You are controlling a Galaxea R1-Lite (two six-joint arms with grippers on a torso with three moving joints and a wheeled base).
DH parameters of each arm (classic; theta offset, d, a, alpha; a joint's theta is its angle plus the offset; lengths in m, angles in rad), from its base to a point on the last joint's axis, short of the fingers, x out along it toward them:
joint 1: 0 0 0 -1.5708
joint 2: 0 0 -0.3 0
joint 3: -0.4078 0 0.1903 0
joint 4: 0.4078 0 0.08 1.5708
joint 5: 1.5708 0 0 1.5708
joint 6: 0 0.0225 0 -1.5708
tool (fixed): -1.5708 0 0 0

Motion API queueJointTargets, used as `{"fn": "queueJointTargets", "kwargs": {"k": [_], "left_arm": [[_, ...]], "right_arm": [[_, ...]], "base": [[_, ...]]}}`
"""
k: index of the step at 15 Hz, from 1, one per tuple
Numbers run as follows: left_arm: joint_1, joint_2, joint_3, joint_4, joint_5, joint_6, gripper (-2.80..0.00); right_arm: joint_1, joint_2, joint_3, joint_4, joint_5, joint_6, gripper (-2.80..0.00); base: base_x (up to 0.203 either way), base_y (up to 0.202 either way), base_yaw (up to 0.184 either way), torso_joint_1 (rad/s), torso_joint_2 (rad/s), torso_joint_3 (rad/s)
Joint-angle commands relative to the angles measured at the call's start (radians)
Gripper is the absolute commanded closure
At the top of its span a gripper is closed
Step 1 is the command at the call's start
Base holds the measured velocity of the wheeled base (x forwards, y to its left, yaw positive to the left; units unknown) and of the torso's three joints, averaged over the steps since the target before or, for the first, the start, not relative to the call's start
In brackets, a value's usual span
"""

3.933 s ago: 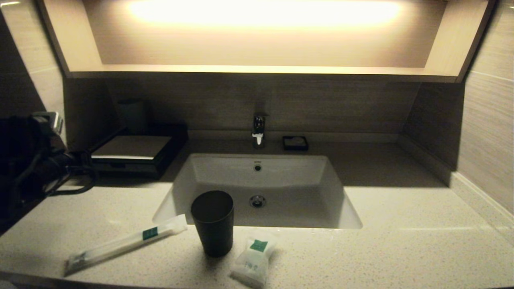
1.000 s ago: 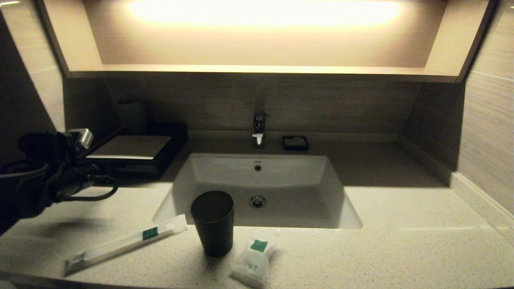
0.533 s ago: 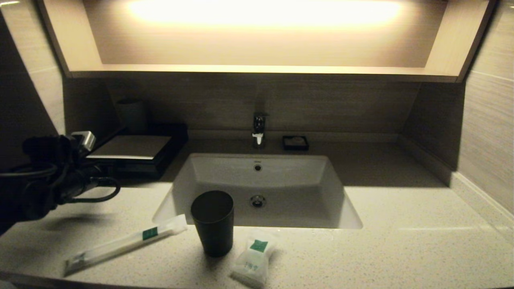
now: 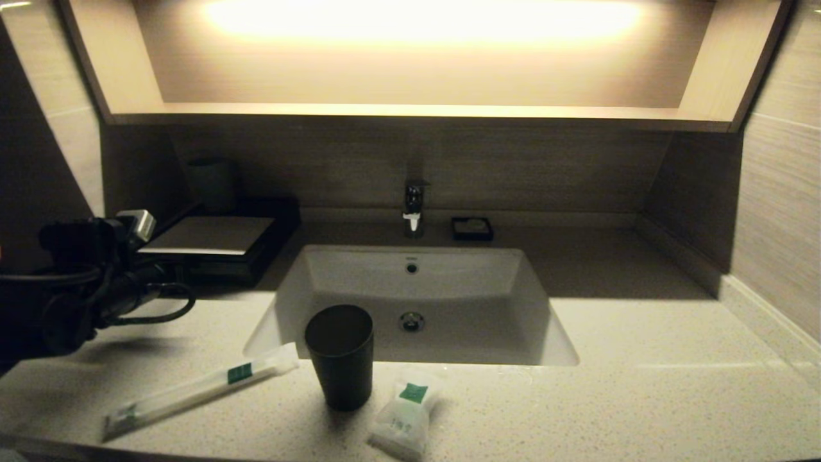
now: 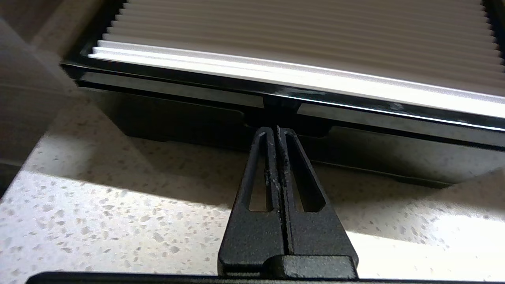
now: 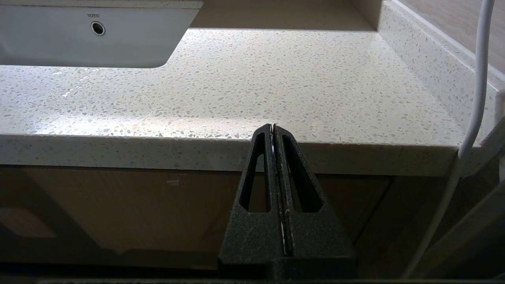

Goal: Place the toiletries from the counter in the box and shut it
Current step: Open the drawer

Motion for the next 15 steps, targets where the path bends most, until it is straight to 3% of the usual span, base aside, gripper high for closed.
{"fn": "queueJointTargets", "kwargs": {"k": [1,9,15], "left_arm": [[0.0,0.0,0.006,-0.01,-0.002,0.0,0.0],[0.0,0.001,0.006,-0.012,-0.023,-0.003,0.0],[-0.001,0.033,0.007,-0.081,-0.025,-0.007,0.0]], "right_arm": [[0.0,0.001,0.001,0.0,0.0,-0.001,0.0],[0.0,0.001,0.002,0.0,0.0,-0.001,0.0],[0.0,0.001,0.002,0.0,0.0,-0.001,0.0]], "base": [[0.0,0.0,0.0,0.0,0.0,0.0],[0.0,0.0,0.0,0.0,0.0,0.0],[0.0,0.0,0.0,0.0,0.0,0.0]]}}
